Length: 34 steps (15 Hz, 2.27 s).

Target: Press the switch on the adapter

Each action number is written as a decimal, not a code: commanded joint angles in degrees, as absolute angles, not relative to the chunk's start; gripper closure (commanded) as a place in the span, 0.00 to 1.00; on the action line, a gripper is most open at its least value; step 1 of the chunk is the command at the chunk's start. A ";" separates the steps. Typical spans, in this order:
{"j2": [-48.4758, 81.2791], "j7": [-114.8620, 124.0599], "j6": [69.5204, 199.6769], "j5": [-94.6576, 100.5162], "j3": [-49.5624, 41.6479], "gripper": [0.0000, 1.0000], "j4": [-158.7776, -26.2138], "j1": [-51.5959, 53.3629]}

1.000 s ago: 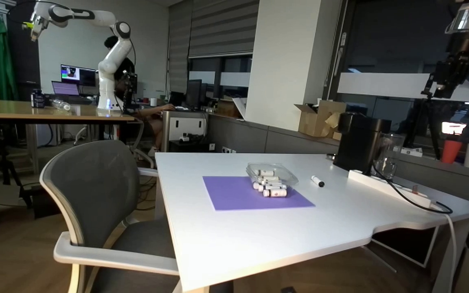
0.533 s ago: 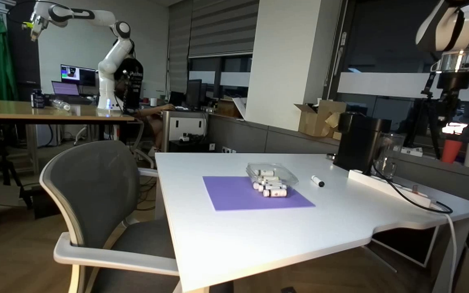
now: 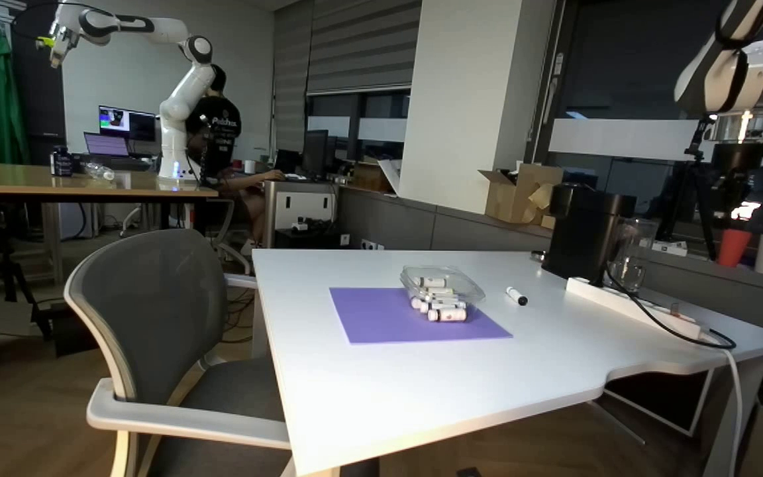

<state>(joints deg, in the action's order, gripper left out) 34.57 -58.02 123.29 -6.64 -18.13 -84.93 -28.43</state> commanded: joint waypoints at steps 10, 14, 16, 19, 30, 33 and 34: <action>41.36 -58.45 124.25 -4.86 -13.20 1.00 -82.92 -35.52; 45.52 -59.82 124.63 -4.91 -11.11 1.00 -82.23 -38.38; 47.23 -60.83 125.00 -5.54 -9.67 1.00 -82.11 -39.82; 49.28 -62.30 125.26 -6.75 -7.07 1.00 -81.46 -42.04; 52.48 -64.75 129.33 -8.73 -1.60 1.00 -78.97 -44.71; 53.64 -64.88 130.28 -8.59 -1.15 1.00 -78.05 -44.67; 54.03 -64.90 130.47 -8.55 -1.02 1.00 -77.69 -44.64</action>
